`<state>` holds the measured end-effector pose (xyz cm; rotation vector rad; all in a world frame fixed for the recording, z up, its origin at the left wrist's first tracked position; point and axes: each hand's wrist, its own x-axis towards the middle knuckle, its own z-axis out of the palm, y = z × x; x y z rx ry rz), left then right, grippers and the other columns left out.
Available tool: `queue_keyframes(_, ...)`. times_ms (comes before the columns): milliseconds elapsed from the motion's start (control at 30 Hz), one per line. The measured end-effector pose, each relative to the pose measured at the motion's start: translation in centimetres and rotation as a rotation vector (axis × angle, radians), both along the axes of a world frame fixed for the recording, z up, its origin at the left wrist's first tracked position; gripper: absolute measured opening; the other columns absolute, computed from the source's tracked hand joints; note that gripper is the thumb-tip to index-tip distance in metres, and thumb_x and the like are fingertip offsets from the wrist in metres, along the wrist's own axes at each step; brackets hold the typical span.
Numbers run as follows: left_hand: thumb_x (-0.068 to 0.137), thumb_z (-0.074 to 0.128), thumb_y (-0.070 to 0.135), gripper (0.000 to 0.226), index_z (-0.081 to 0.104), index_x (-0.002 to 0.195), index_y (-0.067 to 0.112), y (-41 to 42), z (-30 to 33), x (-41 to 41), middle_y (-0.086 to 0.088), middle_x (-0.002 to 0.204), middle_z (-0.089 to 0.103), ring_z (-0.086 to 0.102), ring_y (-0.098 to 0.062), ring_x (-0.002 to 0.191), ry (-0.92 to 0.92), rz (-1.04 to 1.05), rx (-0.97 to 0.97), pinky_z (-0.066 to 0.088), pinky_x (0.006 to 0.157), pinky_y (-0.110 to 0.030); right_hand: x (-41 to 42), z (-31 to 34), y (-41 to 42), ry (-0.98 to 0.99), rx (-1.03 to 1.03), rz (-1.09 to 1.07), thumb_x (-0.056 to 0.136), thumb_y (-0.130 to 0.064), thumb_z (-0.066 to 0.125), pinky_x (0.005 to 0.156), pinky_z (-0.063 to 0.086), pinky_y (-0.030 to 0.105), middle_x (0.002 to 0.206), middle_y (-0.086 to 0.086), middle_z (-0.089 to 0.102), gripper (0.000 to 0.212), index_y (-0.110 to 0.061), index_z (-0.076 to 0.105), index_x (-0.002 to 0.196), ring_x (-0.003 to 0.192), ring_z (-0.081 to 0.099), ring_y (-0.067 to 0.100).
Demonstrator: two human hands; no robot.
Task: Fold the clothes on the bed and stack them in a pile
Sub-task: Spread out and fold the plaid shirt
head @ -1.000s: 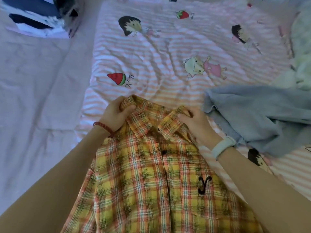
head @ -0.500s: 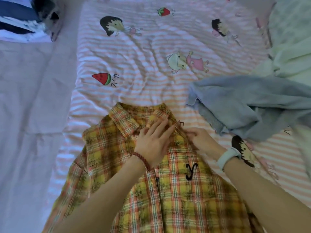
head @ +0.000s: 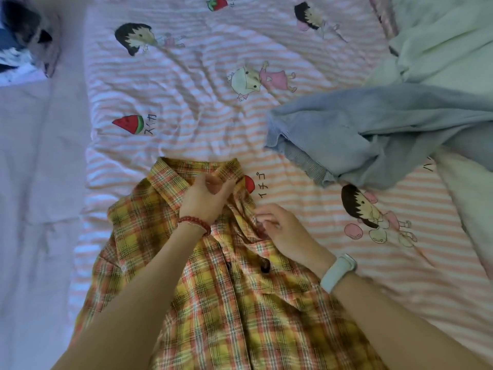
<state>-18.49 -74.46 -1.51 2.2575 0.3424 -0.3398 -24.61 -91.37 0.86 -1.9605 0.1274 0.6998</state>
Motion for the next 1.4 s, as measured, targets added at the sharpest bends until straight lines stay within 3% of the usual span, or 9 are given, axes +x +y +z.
queue_keyframes(133,0.081,0.060,0.053,0.036,0.049,0.090,0.019,-1.0,0.3,0.2,0.001,0.083,0.059,0.054,-0.019,0.071,0.173,-0.181,0.329,0.044,0.057,-0.028,-0.2,0.1,0.5,0.066,0.065,0.131,0.099,-0.012,0.035,0.038,0.033,0.011,0.129,0.004,0.055,0.015,-0.023,0.044,0.107,0.031,0.038,0.004)
queue_keyframes(233,0.087,0.057,0.029,0.014,0.054,0.083,0.015,-0.2,0.5,0.4,-0.004,0.076,0.059,0.055,-0.022,0.069,0.150,-0.126,0.268,0.046,0.058,-0.029,-0.6,-0.3,0.0,0.077,0.051,-0.002,0.099,-0.011,0.037,0.056,0.051,0.025,0.123,0.001,0.060,0.016,-0.022,0.048,0.104,0.063,0.064,0.012)
queue_keyframes(400,0.091,0.056,0.014,0.017,0.052,0.074,0.015,1.8,0.9,-1.8,-0.008,0.070,0.058,0.052,-0.019,0.062,-0.009,0.088,-0.279,0.045,0.060,-0.031,0.5,-1.5,-1.9,0.208,-0.047,0.117,0.097,-0.006,0.042,0.086,0.047,0.021,0.131,0.004,0.054,0.039,-0.014,0.043,0.135,0.116,0.053,0.018)
queue_keyframes(600,0.092,0.054,0.012,0.022,0.046,0.072,0.017,2.8,1.2,-3.3,-0.003,0.070,0.049,0.051,-0.016,0.066,-0.068,0.349,-0.457,0.048,0.062,-0.031,0.1,-1.1,-2.7,0.294,-0.036,0.437,0.095,-0.024,0.050,0.083,0.044,0.015,0.115,-0.012,0.063,0.027,-0.026,0.059,0.121,0.104,0.058,0.007)
queue_keyframes(700,0.093,0.052,0.009,0.024,0.045,0.072,0.018,1.8,1.5,-3.0,0.002,0.068,0.051,0.057,-0.001,0.054,-0.070,0.385,-0.478,0.051,0.051,-0.018,-1.5,-0.4,-4.2,0.363,0.066,0.193,0.094,-0.030,0.051,0.082,0.047,0.025,0.098,-0.005,0.068,0.022,-0.018,0.068,0.100,0.090,0.062,0.012)
queue_keyframes(867,0.097,0.044,0.016,0.008,0.047,0.096,0.009,-1.4,1.7,-2.1,-0.010,0.089,0.061,0.066,-0.022,0.077,0.008,0.254,-0.347,0.057,0.070,-0.040,-0.7,3.2,-7.3,-0.079,-0.145,-0.156,0.095,-0.030,0.048,0.063,0.040,0.030,0.074,0.001,0.058,0.024,-0.009,0.056,0.087,0.067,0.054,0.014)
queue_keyframes(1033,0.092,0.038,0.051,0.063,0.024,0.143,0.017,-5.9,1.4,-3.9,-0.007,0.135,0.045,0.051,-0.022,0.111,0.098,-0.301,-0.101,0.044,0.095,-0.037,1.7,5.1,-8.9,-0.639,-0.573,-0.024,0.093,-0.035,0.051,0.052,0.031,0.027,0.067,-0.014,0.045,0.018,-0.017,0.052,0.092,0.057,0.042,0.008)
queue_keyframes(1133,0.085,0.033,0.067,0.078,-0.001,0.148,0.033,-6.6,-0.4,-5.7,-0.002,0.157,-0.002,0.004,-0.026,0.144,0.240,-0.523,0.224,0.012,0.115,-0.052,1.6,4.0,-10.3,-0.405,-0.305,-0.181,0.094,-0.033,0.050,0.069,0.042,0.020,0.092,-0.010,0.056,0.012,-0.022,0.050,0.099,0.079,0.052,0.005)
queue_keyframes(1400,0.089,0.020,0.064,0.068,-0.006,0.146,0.037,-9.3,-1.6,-11.2,0.011,0.150,-0.021,-0.021,-0.015,0.140,-0.083,-0.653,0.394,-0.014,0.111,-0.044,-7.8,-1.1,-17.0,0.184,-0.290,-0.400,0.100,-0.024,0.037,0.076,0.044,0.023,0.111,-0.002,0.057,0.030,-0.018,0.057,0.123,0.094,0.053,0.011)
